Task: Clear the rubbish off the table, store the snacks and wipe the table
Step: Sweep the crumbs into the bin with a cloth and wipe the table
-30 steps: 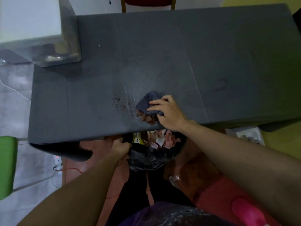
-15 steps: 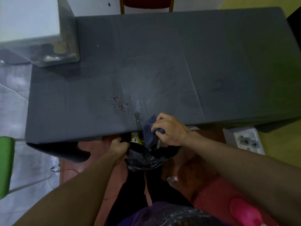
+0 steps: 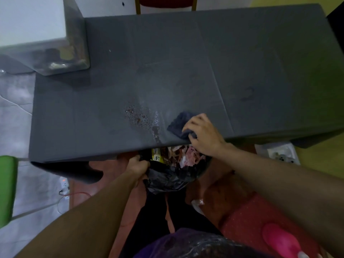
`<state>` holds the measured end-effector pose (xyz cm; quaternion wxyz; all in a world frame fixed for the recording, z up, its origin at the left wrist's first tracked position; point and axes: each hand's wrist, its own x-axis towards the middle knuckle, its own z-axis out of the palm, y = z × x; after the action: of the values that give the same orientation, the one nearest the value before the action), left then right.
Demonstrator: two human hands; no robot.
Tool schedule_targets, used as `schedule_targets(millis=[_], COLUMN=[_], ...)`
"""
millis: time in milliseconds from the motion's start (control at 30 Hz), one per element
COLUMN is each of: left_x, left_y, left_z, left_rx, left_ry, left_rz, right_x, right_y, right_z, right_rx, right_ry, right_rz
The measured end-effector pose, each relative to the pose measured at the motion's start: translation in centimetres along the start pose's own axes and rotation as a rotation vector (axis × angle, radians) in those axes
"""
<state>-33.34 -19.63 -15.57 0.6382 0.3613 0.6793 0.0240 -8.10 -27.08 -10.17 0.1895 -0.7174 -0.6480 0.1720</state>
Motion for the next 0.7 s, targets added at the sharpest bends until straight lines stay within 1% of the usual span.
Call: schedule_targets(millis=[67, 167, 200, 233, 300, 367, 433, 600, 700], left_x=[-0.2, -0.3, -0.4, -0.5, -0.4, -0.4, -0.5, -0.9, -1.5], left_y=[0.0, 0.1, 0.1, 0.0, -0.2, -0.5, -0.7, -1.2, -1.0], left_z=[0.1, 0.2, 0.1, 0.0, -0.1, -0.2, -0.2, 0.0, 0.1], left_rx=[0.004, -0.005, -0.006, -0.005, -0.003, -0.015, -0.016, -0.042, -0.053], left_ry=[0.003, 0.009, 0.004, -0.001, -0.011, -0.014, -0.027, -0.039, -0.041], left_rz=[0.002, 0.012, 0.011, 0.013, 0.013, 0.01, 0.005, 0.013, -0.001], right_x=[-1.3, -3.0, -3.6, -4.2, -5.0, -5.2, -4.8, -3.9, -3.7], right_y=[-1.6, -3.3, -3.9, -4.1, -4.2, -4.0, -4.1, -4.5, -4.4], right_z=[0.8, 2.0, 2.4, 3.0, 4.1, 4.8, 4.6, 3.7, 3.6], right_rx=[0.007, -0.071, -0.077, -0.066, -0.023, 0.029, 0.036, -0.01, -0.139], right_ry=[-0.05, -0.181, -0.235, -0.283, -0.336, -0.349, -0.357, -0.401, -0.365], right_rz=[-0.133, -0.356, -0.407, -0.419, -0.336, -0.187, -0.078, 0.028, 0.123])
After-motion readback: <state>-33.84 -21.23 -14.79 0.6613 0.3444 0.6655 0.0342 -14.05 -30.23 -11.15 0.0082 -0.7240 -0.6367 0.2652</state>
